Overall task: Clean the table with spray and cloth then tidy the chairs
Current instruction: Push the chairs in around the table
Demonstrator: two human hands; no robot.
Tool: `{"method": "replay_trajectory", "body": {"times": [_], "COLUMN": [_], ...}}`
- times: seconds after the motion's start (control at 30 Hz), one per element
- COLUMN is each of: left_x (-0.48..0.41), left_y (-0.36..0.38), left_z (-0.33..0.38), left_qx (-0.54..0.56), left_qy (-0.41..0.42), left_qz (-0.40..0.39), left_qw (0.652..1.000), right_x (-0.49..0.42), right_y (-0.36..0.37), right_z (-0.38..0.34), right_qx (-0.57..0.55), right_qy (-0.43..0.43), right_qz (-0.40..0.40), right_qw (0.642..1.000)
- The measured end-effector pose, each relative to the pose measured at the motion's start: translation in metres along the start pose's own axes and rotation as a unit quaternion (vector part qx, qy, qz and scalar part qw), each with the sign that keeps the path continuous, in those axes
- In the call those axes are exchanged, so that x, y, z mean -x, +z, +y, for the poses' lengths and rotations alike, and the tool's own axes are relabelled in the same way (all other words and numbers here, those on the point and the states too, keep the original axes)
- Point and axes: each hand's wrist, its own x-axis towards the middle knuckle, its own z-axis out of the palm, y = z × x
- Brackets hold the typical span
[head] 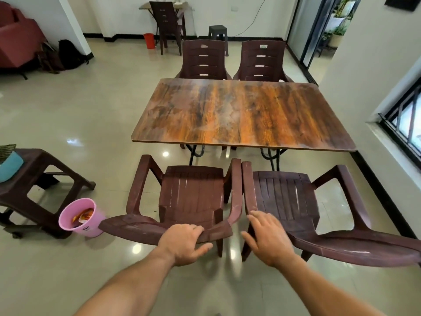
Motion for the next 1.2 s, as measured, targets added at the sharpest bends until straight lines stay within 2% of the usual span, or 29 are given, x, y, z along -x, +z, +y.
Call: {"method": "replay_trajectory", "body": {"times": [0.1, 0.2, 0.3, 0.47, 0.57, 0.8, 0.97, 1.07, 1.2], "left_x": [-0.023, -0.039, -0.042, -0.034, -0.030, -0.029, -0.027, -0.024, -0.025], "left_y": [-0.002, -0.001, -0.001, 0.006, 0.012, 0.020, 0.019, 0.014, 0.003], "left_z": [0.043, 0.069, 0.072, 0.071, 0.070, 0.068, 0.068, 0.071, 0.077], "left_qx": [-0.016, -0.031, -0.049, -0.023, -0.024, -0.050, -0.052, -0.015, -0.017], "left_qy": [-0.009, -0.066, -0.088, -0.048, -0.049, -0.022, -0.032, -0.050, -0.050], "left_qz": [-0.024, -0.034, -0.033, -0.001, -0.013, 0.021, 0.027, 0.007, -0.013], "left_qw": [1.000, 0.997, 0.994, 0.999, 0.998, 0.998, 0.998, 0.999, 0.999], "right_x": [0.028, 0.056, 0.062, 0.045, 0.044, 0.048, 0.049, 0.051, 0.050], "right_y": [-0.003, -0.011, -0.020, -0.025, -0.027, -0.030, -0.033, -0.032, -0.033], "right_z": [0.046, 0.075, 0.080, 0.064, 0.062, 0.064, 0.065, 0.066, 0.066], "right_qx": [0.094, 0.089, 0.062, 0.029, 0.019, 0.006, 0.001, 0.003, 0.003], "right_qy": [0.097, 0.183, 0.212, 0.189, 0.180, 0.171, 0.161, 0.155, 0.146], "right_qz": [0.009, 0.004, -0.054, -0.062, -0.060, -0.075, -0.076, -0.077, -0.073], "right_qw": [0.991, 0.979, 0.974, 0.980, 0.982, 0.982, 0.984, 0.985, 0.987]}}
